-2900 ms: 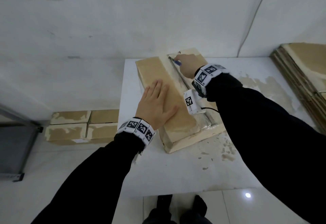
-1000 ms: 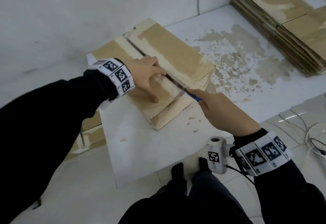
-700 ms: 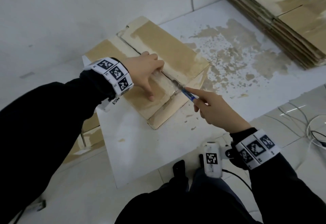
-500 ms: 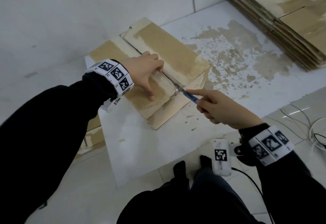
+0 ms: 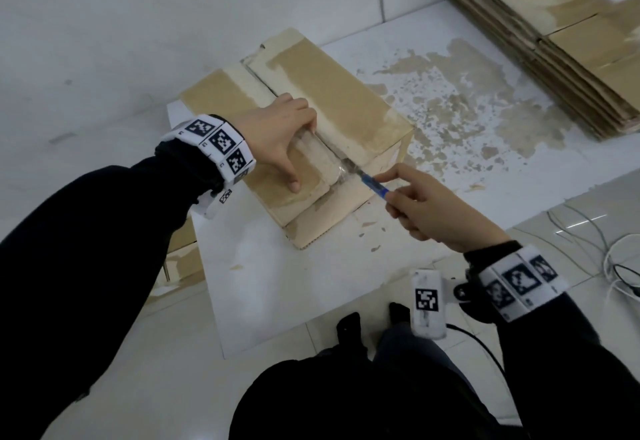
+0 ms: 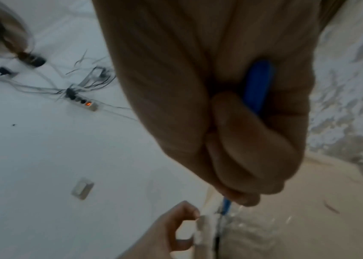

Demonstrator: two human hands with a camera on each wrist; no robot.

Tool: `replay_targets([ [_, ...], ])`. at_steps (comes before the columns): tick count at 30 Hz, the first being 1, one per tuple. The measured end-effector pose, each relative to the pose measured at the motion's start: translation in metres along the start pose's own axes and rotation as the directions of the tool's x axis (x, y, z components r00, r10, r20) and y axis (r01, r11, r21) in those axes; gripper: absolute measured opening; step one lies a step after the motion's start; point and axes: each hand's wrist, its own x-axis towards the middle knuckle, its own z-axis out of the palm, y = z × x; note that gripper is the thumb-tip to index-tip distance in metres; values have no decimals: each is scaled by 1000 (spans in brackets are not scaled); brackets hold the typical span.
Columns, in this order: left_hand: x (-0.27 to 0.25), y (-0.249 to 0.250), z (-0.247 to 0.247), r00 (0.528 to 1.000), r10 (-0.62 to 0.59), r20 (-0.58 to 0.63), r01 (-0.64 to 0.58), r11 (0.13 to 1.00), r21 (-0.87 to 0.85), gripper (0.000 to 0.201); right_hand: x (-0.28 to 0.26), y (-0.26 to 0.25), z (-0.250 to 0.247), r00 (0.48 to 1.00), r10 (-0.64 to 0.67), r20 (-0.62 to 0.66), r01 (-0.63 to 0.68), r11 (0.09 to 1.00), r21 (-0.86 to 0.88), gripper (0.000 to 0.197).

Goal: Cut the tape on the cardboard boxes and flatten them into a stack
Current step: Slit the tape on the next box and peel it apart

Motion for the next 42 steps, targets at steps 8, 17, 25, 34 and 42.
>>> replay_targets([
  [8,3,0,0,1000,-8,10,8,1000,7,89,-8,3,-7,998,-40,-54,36,997,-74,24],
  [17,6,-3,3,1000,-12,10,13,999,-42,89,17,-3,11,977,-103,-185,65,977,-201,19],
  [25,4,-5,4,1000,2,-12,-2,999,-36,90,20,-3,15,970,-163,-179,110,955,-275,27],
  [34,0,5,3,999,33,-19,-34,999,-34,88,21,-4,6,992,-93,-80,80,985,-153,25],
  [42,-1,3,5,998,48,-32,-49,998,-38,88,11,-5,-11,997,-83,0,81,975,-205,25],
])
